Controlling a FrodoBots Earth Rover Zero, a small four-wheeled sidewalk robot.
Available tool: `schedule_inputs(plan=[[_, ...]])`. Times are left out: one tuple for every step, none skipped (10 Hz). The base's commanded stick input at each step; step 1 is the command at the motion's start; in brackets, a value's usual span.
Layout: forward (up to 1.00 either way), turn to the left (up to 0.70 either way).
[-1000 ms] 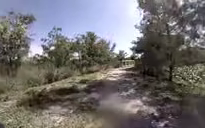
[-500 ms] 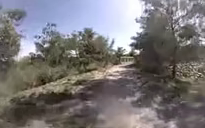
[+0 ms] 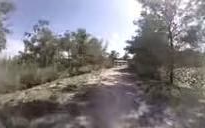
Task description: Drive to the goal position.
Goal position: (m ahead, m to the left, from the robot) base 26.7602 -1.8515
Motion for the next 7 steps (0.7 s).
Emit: schedule_inputs(plan=[[0.70,0.00],[0.70,0.00],[0.70,0.00],[0.70,0.00],[0.70,0.00],[0.70,0.00],[0.70,0.00]])
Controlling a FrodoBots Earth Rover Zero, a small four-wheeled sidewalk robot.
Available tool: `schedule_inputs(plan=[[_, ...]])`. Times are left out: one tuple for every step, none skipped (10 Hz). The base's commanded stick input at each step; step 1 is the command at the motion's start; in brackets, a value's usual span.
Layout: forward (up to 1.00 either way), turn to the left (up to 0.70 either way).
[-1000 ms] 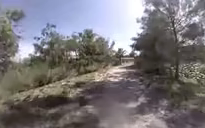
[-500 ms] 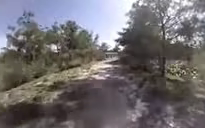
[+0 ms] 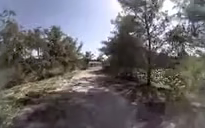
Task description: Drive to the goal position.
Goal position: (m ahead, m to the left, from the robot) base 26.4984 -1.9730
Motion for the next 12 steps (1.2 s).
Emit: schedule_inputs(plan=[[0.70,0.06],[0.70,0.24],[0.70,0.35],[0.70,0.35],[0.70,0.35],[0.70,0.35],[0.70,0.35],[0.70,0.26],[0.70,0.00],[0.70,0.00],[0.70,0.00],[0.70,0.00]])
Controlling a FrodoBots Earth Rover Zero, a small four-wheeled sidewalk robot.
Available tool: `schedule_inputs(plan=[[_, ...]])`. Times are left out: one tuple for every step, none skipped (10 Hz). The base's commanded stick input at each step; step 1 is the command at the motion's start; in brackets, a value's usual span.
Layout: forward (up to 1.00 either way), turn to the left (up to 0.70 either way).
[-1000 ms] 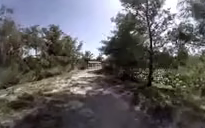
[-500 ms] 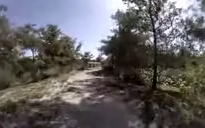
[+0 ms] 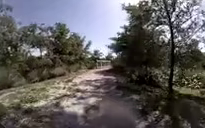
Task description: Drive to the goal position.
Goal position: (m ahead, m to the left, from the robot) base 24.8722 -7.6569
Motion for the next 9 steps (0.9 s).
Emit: schedule_inputs(plan=[[0.70,0.00],[0.70,0.00],[0.70,0.00],[0.70,0.00],[0.70,0.00],[0.70,0.00],[0.70,0.00],[0.70,0.00],[0.70,0.00]])
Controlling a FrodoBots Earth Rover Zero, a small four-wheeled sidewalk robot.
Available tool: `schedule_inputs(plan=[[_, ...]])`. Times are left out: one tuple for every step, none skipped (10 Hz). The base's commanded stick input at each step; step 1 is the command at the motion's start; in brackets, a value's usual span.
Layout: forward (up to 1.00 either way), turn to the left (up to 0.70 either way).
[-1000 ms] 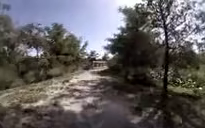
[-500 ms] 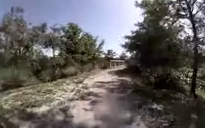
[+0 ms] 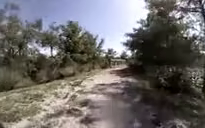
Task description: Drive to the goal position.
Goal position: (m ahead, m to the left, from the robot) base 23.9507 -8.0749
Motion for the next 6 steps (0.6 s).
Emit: schedule_inputs(plan=[[0.70,0.00],[0.70,0.00],[0.70,0.00],[0.70,0.00],[0.70,0.00],[0.70,0.00]])
